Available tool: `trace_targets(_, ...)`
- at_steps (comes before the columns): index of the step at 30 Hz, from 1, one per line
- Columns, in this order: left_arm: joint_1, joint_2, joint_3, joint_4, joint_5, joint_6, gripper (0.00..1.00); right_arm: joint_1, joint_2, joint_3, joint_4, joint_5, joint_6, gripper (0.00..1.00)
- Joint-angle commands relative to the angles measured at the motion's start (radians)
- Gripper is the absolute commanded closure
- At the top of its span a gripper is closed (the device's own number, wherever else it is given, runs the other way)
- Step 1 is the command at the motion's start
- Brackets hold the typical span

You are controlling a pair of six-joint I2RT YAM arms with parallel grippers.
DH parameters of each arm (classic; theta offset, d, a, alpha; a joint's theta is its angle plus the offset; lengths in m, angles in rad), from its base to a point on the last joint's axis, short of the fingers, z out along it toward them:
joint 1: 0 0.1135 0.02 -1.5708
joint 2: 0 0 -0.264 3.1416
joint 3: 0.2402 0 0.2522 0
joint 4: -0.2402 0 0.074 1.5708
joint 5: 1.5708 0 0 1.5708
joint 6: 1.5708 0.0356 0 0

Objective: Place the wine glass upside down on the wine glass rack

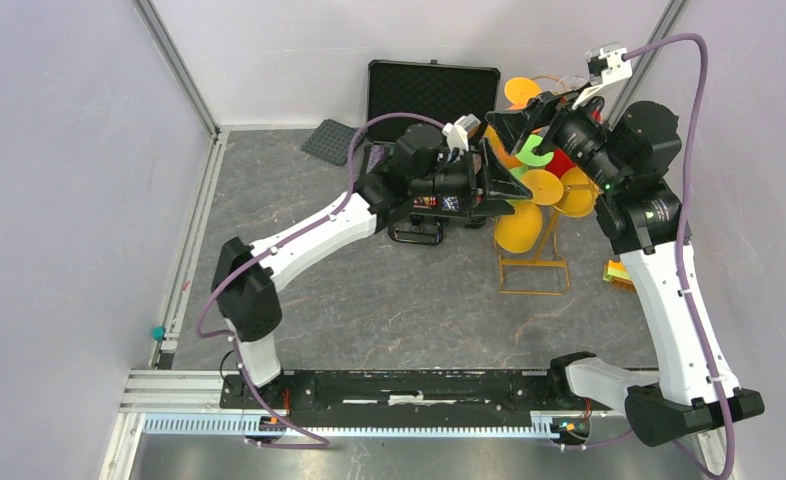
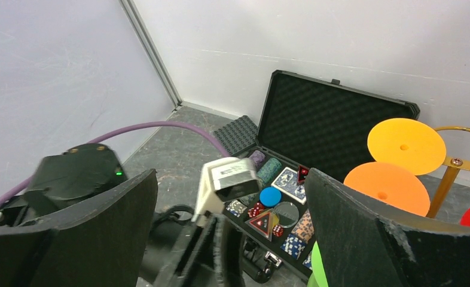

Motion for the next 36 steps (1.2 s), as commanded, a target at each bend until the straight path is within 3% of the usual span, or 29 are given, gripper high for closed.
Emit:
trace_targets(1, 0.001, -0.137, -0.086, 0.185, -0.048, 0.086, 0.19, -0.005, -0.015, -0.009, 0.042, -0.003, -0.003, 0.04)
trace_targets(5, 0.021, -0.209, -0.157, 0.215, -0.084, 0.147, 0.01, -0.005, -0.018, -0.017, 0.042, -0.006, -0.003, 0.04)
trace_targets(10, 0.092, -0.336, -0.298, 0.230, -0.127, 0.206, 0.00, -0.005, -0.023, -0.025, 0.042, -0.008, -0.003, 0.04)
trace_targets(15, 0.235, -0.511, -0.488, 0.195, -0.179, 0.295, 0.00, -0.005, -0.027, -0.033, 0.041, -0.010, -0.004, 0.04)
trace_targets(20, 0.362, -0.679, -0.572, -0.040, -0.293, 0.520, 0.00, -0.005, -0.032, -0.047, 0.044, -0.019, -0.003, 0.04)
trace_targets(26, 0.377, -0.819, -0.596, -0.331, -0.547, 0.844, 0.00, -0.004, -0.029, -0.074, 0.047, -0.032, -0.011, 0.04)
trace_targets(31, 0.377, -0.886, -0.624, -0.480, -0.665, 0.944, 0.00, -0.004, -0.021, -0.090, 0.050, -0.046, -0.025, 0.05)
trace_targets(36, 0.377, -0.943, -0.685, -0.498, -0.679, 0.943, 0.00, 0.042, 0.015, -0.098, 0.065, -0.106, -0.006, 0.07)
